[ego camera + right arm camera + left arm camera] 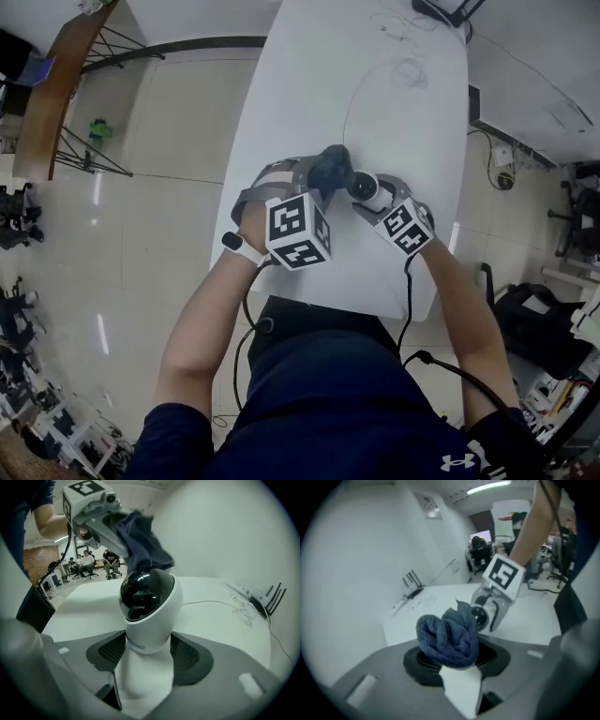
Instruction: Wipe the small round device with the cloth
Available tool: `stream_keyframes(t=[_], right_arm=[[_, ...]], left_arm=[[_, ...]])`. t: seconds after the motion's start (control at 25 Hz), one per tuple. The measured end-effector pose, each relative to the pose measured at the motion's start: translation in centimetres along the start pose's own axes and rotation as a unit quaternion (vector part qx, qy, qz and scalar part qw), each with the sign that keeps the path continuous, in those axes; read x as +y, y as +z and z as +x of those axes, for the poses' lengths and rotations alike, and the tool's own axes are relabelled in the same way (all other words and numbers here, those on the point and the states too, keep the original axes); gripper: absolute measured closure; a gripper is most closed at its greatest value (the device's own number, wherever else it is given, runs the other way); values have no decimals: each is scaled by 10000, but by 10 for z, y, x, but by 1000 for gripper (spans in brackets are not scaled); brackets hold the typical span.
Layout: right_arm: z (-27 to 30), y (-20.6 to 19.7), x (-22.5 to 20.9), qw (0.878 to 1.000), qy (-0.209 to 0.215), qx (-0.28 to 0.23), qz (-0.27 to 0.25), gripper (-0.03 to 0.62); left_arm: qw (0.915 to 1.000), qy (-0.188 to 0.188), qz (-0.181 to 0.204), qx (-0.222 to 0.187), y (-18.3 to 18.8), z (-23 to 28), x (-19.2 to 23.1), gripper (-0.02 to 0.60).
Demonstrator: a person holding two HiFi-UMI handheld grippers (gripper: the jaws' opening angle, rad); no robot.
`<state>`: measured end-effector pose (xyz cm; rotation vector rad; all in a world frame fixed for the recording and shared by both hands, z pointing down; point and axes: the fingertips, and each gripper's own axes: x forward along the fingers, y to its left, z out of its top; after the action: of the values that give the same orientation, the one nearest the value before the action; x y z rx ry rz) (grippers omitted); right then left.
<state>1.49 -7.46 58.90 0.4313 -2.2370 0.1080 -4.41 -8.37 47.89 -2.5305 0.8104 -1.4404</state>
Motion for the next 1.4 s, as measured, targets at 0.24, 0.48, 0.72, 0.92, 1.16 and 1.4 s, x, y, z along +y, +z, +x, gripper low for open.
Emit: stream_keyframes(t=[0.24,0.48,0.72,0.92,1.16,1.4], right_arm=[[2,1,2,9986,324,87,-410,289],[1,0,3,9967,523,180,-589,289],[1,0,2,9976,455,174,-491,289],[3,-1,3,9980,431,148,-444,289],[3,-2,3,9982,366,201,-438,289],[5,-8,2,9990,215,317,-211,289]], left_arm=[[9863,-928,1334,-286,45,14,-34,425],[9882,-1318,693,-369,20,34,-33,425],[9847,-1470,909,202,-26,50,-32,425],[9760,-1632,1365,469,-46,71,-49,425],[9548,-1539,2368,925,-59,88,-56,425],[9212,-1489,3298,1431,-67,102,-61,425]])
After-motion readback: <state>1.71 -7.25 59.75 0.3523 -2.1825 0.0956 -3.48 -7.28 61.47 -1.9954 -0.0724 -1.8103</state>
